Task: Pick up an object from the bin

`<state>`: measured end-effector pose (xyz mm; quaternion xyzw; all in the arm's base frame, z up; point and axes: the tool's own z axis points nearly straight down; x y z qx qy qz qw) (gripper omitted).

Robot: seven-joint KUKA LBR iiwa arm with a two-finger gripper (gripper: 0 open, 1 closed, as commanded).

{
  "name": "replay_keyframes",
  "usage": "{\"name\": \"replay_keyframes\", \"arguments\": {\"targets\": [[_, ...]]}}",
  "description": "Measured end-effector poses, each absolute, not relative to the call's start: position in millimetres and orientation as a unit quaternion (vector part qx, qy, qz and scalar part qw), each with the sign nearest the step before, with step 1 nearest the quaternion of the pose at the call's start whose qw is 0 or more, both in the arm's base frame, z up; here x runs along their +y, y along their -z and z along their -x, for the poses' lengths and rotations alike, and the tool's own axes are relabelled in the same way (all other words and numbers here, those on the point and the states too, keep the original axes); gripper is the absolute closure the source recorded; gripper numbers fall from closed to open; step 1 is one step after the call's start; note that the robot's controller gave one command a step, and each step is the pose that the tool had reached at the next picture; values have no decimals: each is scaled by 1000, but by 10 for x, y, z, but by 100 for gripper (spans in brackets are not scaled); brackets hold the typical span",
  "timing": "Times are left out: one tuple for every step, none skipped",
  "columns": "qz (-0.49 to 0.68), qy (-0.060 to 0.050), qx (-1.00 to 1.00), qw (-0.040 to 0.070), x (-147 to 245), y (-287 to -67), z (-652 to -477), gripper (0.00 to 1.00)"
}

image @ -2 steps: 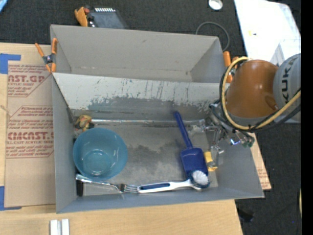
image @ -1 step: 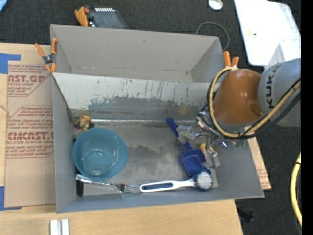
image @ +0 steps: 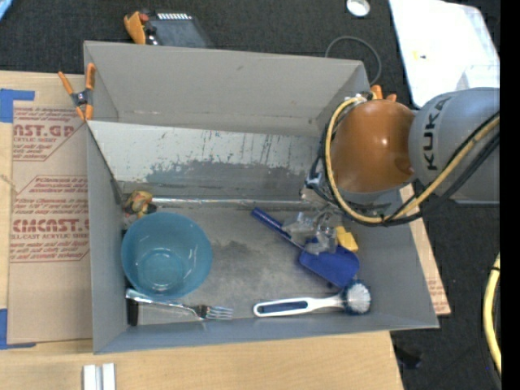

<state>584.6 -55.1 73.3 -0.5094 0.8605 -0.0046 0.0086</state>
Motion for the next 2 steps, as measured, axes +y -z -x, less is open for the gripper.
{"name": "replay_keyframes", "arguments": {"targets": [[509,5,860,9,-550,-737,-5845,100],[509,2,861,6,-539,-1166,-5820,100]]}}
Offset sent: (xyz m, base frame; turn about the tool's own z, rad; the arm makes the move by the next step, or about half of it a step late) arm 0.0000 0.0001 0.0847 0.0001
